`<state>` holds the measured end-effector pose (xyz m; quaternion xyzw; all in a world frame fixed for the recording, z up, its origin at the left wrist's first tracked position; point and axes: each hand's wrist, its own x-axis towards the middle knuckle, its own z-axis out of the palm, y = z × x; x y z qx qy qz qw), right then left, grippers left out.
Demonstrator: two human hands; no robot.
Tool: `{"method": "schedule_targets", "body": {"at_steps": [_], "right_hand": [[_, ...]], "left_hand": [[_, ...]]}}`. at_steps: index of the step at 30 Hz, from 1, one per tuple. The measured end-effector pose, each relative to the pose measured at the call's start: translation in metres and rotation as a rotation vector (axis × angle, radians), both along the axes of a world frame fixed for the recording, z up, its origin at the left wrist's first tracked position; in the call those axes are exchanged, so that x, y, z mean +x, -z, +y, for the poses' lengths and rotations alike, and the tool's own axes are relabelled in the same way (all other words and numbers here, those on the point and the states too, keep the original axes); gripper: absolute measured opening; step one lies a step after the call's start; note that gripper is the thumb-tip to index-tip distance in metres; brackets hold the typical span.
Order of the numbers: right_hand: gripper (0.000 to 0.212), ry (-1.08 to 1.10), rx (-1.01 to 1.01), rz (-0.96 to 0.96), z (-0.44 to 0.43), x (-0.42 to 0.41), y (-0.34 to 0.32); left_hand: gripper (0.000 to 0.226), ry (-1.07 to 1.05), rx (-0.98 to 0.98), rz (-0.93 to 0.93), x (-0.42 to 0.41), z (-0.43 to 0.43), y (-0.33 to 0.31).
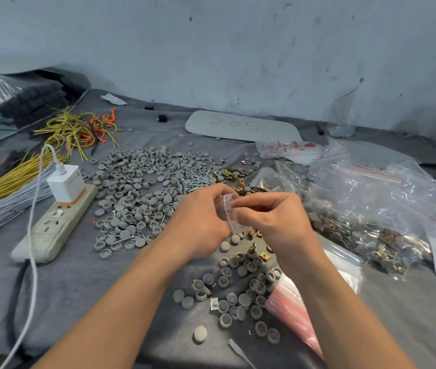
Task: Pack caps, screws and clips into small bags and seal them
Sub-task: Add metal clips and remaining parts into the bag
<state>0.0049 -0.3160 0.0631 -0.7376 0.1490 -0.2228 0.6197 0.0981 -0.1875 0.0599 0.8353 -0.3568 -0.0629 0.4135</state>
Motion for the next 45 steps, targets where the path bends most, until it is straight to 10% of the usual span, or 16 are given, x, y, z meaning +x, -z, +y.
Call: {"method": "schedule_targets", "body": {"at_steps": [10, 25, 33, 38, 45], "right_hand": [[0.023, 0.262, -0.042, 0.093, -0.011, 0.003, 0.005], [0.051, -0.263, -0.787, 0.404, 0.062, 0.039, 0.048], [0.009, -0.162, -0.987, 0.417, 0.066, 0.035, 0.046], [0.006, -0.101, -0.986, 0.408, 0.066, 0.033, 0.042], [0.010, 0.079, -0.509, 0.213, 0.045, 0.033, 0.029]], "left_hand": [[0.041, -0.085, -0.411, 0.533, 0.017, 0.020, -0.022], [0.018, -0.143, -0.947, 0.925, 0.056, 0.074, -0.043], [0.018, -0.080, -1.149, 1.075, 0.062, 0.082, -0.038], [0.019, -0.225, -1.033, 0.880, 0.056, 0.074, -0.038], [0.048, -0.588, -0.227, -0.018, 0.054, 0.056, -0.016]]}}
